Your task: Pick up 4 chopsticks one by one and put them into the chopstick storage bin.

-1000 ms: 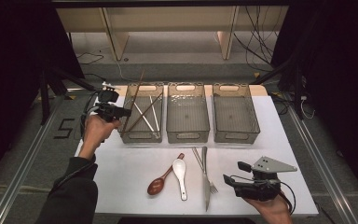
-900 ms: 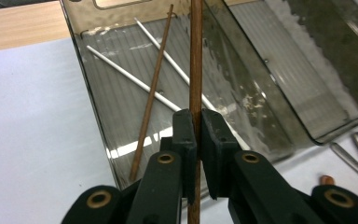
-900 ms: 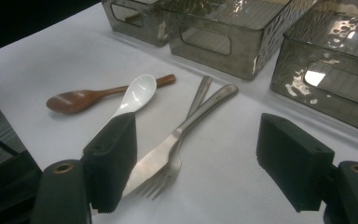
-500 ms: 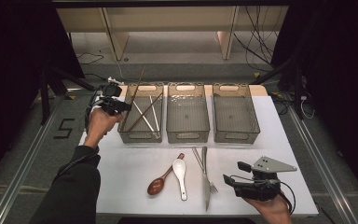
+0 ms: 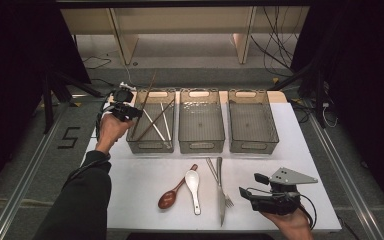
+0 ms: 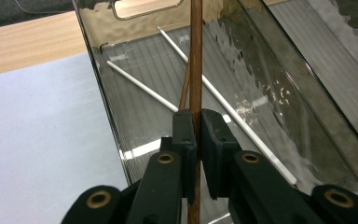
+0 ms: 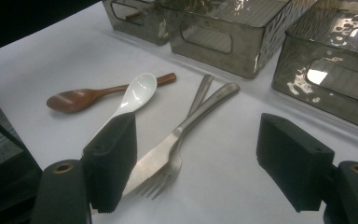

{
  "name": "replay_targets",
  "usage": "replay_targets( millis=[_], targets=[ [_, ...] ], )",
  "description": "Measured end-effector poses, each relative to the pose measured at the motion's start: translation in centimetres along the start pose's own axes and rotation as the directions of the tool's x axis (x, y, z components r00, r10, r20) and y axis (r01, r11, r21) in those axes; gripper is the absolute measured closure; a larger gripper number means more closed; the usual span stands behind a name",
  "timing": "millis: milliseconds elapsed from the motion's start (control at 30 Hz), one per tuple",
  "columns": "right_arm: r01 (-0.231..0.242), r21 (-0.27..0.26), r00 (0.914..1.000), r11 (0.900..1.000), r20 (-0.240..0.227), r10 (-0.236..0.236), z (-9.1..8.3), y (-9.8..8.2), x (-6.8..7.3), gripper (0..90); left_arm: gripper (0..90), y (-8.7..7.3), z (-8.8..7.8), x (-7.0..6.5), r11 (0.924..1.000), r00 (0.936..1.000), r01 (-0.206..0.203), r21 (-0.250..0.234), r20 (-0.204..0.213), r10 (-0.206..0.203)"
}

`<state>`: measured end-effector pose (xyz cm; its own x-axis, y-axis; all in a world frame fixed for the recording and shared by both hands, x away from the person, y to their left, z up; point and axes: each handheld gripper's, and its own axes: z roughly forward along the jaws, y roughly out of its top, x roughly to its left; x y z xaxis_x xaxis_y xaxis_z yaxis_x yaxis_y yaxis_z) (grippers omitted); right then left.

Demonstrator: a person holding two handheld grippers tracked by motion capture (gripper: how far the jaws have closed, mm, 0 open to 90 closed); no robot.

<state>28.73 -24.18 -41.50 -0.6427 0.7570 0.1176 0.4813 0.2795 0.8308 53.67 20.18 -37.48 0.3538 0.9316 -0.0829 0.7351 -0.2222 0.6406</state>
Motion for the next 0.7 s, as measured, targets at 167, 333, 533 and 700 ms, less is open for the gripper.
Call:
replay_targets(
  millis=[167,333,533,700],
  targets=[
    [0.001,0.003,1.0,1.0,-0.001,-0.001,0.0,0.0,0.1,29.7,84.1,-0.3,0.5,0.1,1.0,1.0,-0.003,0.007,-0.003,0.003],
    [-0.001,0.0,1.0,1.0,-0.001,0.001,0.0,0.0,0.1,29.7,84.0,-0.7,1.0,-0.1,0.9998,0.9999,-0.015,0.01,-0.003,0.015],
    [0.001,0.003,1.0,1.0,-0.003,-0.001,0.0,0.0,0.1,29.7,83.5,-0.9,1.4,-0.5,0.9991,0.9993,-0.035,0.022,-0.009,0.035],
    [0.004,-0.001,1.0,1.0,-0.002,-0.004,-0.1,0.0,0.0,29.7,76.5,-0.9,1.6,-0.6,0.9997,0.9998,-0.017,0.018,-0.012,0.017]
  ],
)
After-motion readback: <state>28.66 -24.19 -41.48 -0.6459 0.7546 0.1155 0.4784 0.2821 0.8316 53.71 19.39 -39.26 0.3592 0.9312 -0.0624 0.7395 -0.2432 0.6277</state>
